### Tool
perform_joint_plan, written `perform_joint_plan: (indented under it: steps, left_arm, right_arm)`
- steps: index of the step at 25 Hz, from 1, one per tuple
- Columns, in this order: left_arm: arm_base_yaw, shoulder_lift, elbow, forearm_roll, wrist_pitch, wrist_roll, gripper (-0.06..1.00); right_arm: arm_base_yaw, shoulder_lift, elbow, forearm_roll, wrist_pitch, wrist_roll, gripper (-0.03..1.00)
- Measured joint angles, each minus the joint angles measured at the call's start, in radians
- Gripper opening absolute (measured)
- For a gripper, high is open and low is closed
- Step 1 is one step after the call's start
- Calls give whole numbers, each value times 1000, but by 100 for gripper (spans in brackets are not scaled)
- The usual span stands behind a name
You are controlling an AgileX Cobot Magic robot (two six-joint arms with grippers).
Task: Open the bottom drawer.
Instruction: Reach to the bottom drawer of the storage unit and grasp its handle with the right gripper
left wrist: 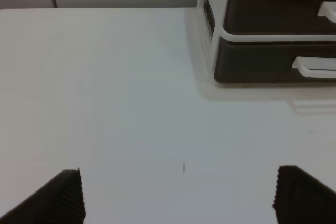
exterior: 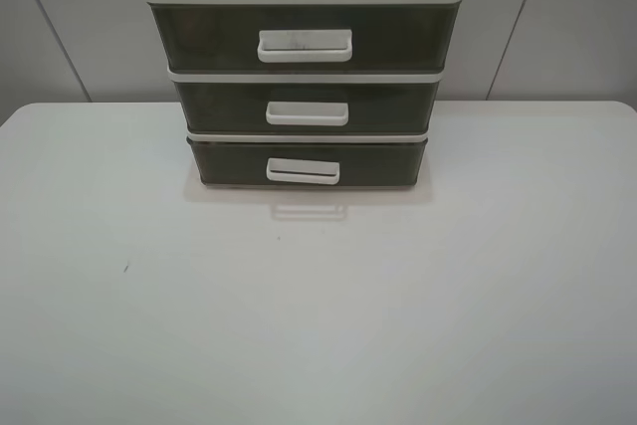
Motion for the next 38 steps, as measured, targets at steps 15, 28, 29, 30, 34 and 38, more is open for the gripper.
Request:
perform_joint_plan:
  steps: [15, 28, 29, 30, 34, 38]
  left_arm:
    - [0, 0, 0, 0, 0, 0, 74]
    - [0, 0, 0, 0, 0, 0, 74]
    - [0, 0, 0, 0, 0, 0, 74]
    - [0, 0, 0, 0, 0, 0, 74]
    - [0, 0, 0, 0, 0, 0, 74]
    - [0, 0, 0, 0, 0, 0, 74]
  right_arm:
    - [0, 1, 0, 0, 0, 0, 80]
    - [0, 598, -144, 7, -139, 1, 80]
    - [0, 649, -168, 7, -165, 1, 80]
    - [3, 696, -186, 7, -193, 1, 80]
    - [75, 820, -230, -3, -296, 2, 80]
    - [239, 912, -232, -84, -456, 4, 80]
